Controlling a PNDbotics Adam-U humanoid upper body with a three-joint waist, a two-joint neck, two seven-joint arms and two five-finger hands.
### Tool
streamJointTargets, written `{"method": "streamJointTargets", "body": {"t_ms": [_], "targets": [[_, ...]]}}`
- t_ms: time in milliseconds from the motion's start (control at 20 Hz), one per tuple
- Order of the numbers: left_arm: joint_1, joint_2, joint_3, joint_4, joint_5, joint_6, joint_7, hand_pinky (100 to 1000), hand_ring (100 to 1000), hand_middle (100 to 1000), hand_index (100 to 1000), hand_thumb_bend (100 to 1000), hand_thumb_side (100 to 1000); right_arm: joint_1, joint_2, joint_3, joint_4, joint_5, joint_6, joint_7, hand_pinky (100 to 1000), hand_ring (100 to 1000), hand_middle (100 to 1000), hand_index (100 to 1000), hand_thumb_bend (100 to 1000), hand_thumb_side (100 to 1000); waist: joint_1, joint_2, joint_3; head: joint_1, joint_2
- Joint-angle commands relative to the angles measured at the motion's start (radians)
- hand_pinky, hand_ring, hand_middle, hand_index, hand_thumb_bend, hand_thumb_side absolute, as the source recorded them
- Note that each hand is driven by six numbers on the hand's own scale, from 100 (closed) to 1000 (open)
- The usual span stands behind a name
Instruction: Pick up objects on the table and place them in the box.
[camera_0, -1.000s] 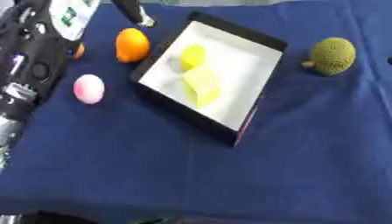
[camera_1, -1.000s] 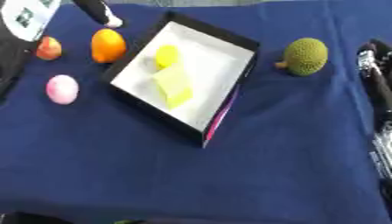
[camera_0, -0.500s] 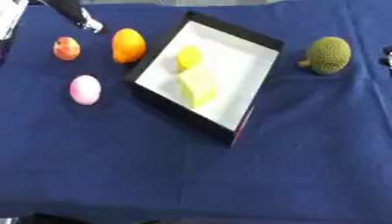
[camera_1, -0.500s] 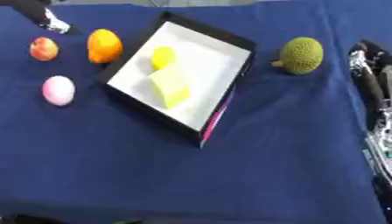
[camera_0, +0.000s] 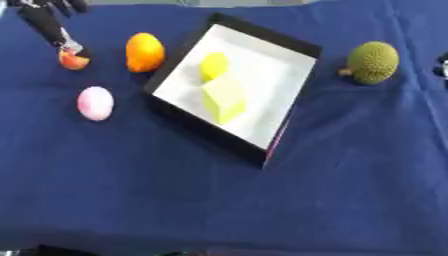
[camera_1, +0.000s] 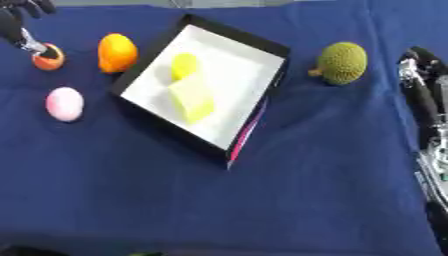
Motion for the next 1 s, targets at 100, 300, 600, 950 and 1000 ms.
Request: {"method": "streamJointTargets", "body": {"t_ms": [100, 300, 600, 950, 1000], "targets": [[-0.025, 0.016, 0.046, 0.052, -0.034, 0.004, 0.042, 833, 877, 869, 894, 583, 225, -0.02, -0.013, -0.013, -0.017, -0.001, -0.002, -0.003, 983, 845, 803, 898, 100, 716, -0.016, -0.028, -0.005, 0.004, -0.028], [-0.033, 0.014, 0.066, 0.091, -0.055, 0.016, 0.073, 836, 882, 873, 896, 588, 218, -0.027, -0.008, -0.015, -0.022, -0.003, -0.002, -0.005, 982, 845, 804, 898, 100, 720, -0.025, -0.011, -0.011, 0.01, -0.046], [-0.04, 0.009, 0.099, 0.138, -0.063, 0.038, 0.114, 846, 899, 890, 904, 562, 228, -0.035, -0.002, -0.016, -0.026, -0.005, 0.0, -0.008, 982, 845, 804, 898, 100, 723, -0.036, 0.01, -0.019, 0.017, -0.06], [-0.043, 0.003, 0.117, 0.178, -0.067, 0.053, 0.139, 842, 896, 886, 900, 550, 226, -0.041, 0.001, -0.016, -0.028, -0.007, 0.001, -0.009, 982, 846, 805, 898, 100, 726, -0.042, 0.024, -0.025, 0.024, -0.066], [-0.043, 0.002, 0.119, 0.182, -0.067, 0.055, 0.143, 841, 894, 885, 899, 542, 216, -0.042, 0.002, -0.016, -0.028, -0.007, 0.001, -0.009, 982, 846, 804, 898, 100, 727, -0.043, 0.025, -0.026, 0.024, -0.066]]}}
